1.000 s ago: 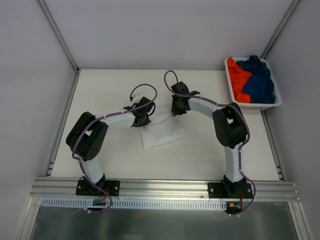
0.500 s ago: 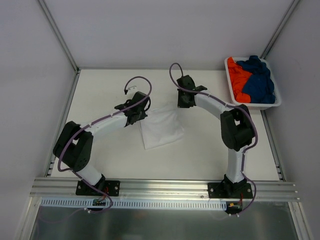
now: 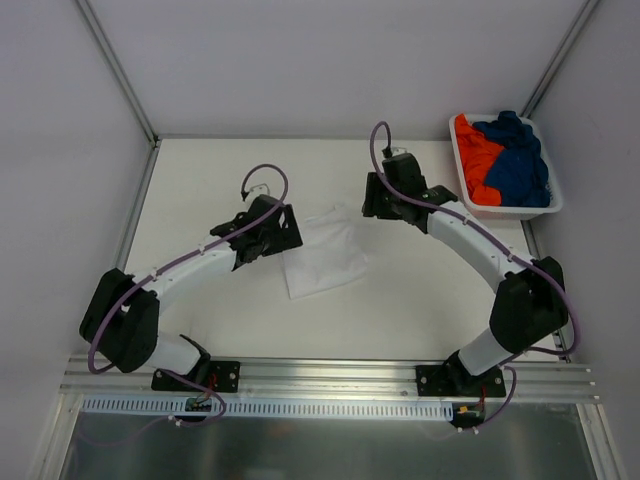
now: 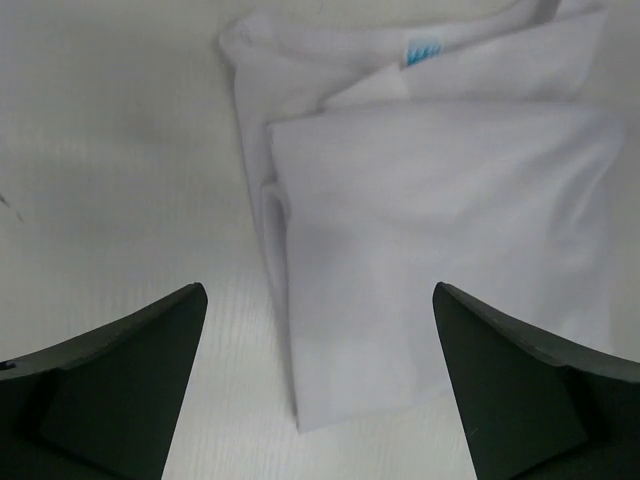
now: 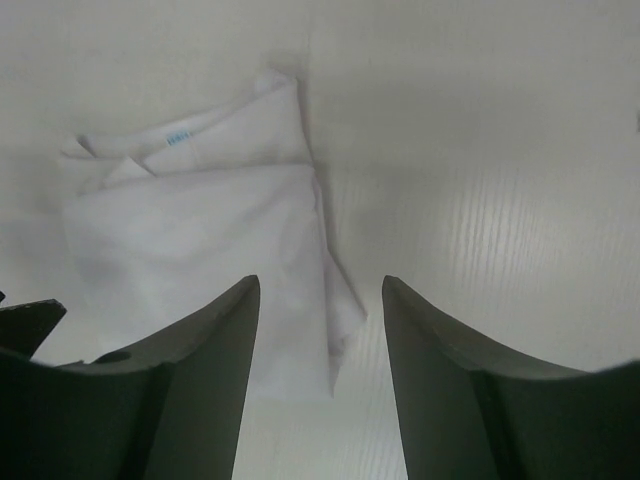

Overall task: Fold and stack the t-shirts
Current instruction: Fold the tshirt

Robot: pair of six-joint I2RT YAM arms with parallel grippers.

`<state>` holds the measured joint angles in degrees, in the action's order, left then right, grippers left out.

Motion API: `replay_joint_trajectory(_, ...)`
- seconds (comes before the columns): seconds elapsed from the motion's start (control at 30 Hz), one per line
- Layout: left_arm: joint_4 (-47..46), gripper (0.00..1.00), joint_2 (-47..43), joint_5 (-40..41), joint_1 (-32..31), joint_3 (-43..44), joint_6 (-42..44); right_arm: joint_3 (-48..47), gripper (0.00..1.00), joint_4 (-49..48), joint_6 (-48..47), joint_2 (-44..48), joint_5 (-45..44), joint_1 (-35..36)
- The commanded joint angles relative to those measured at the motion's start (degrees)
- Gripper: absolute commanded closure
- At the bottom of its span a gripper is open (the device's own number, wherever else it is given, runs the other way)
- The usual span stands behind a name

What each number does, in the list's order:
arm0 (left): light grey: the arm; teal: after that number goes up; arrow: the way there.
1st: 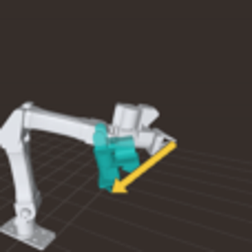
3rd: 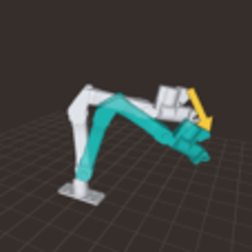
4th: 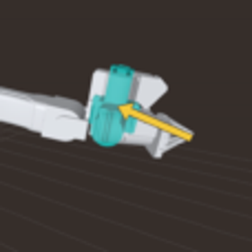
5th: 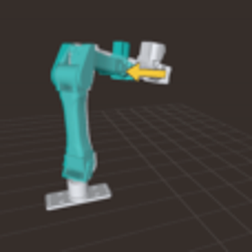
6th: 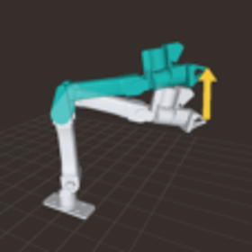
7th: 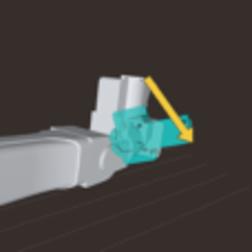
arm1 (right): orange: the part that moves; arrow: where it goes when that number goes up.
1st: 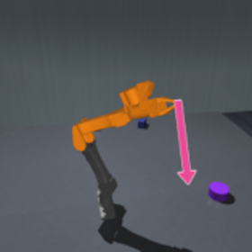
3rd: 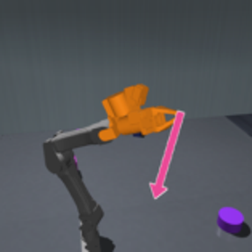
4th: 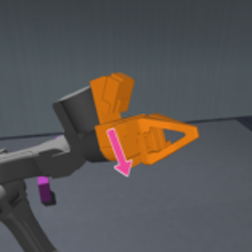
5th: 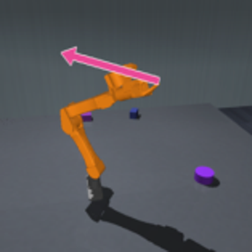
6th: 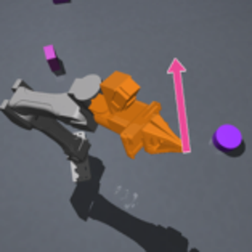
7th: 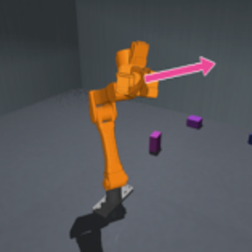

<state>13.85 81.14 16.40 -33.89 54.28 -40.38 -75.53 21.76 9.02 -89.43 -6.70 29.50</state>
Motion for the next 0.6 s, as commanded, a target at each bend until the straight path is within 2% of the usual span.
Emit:
replay_joint_trajectory(0.0,0.40,0.01,-3.35,-7.08,0.32,-6.53,-2.77,5.03,0.44,-0.84,1.70,-0.05,3.71,0.39)
replay_joint_trajectory(0.23,-1.97,0.01,-11.53,-14.19,0.40,-14.63,-6.46,10.48,0.43,-5.32,3.81,0.39,5.11,1.09)
replay_joint_trajectory(0.37,-7.42,0.01,-12.68,-17.10,0.40,-19.90,-7.96,11.98,0.43,-6.55,4.52,1.89,5.47,1.88)
replay_joint_trajectory(0.47,-19.78,0.01,-13.03,-21.83,0.49,-27.01,-8.66,12.77,0.42,-6.47,4.52,3.82,4.77,2.67)
replay_joint_trajectory(0.57,-20.61,0.02,-11.54,-21.07,0.49,-28.18,-9.54,13.74,0.43,-6.11,4.61,5.93,4.50,3.02)
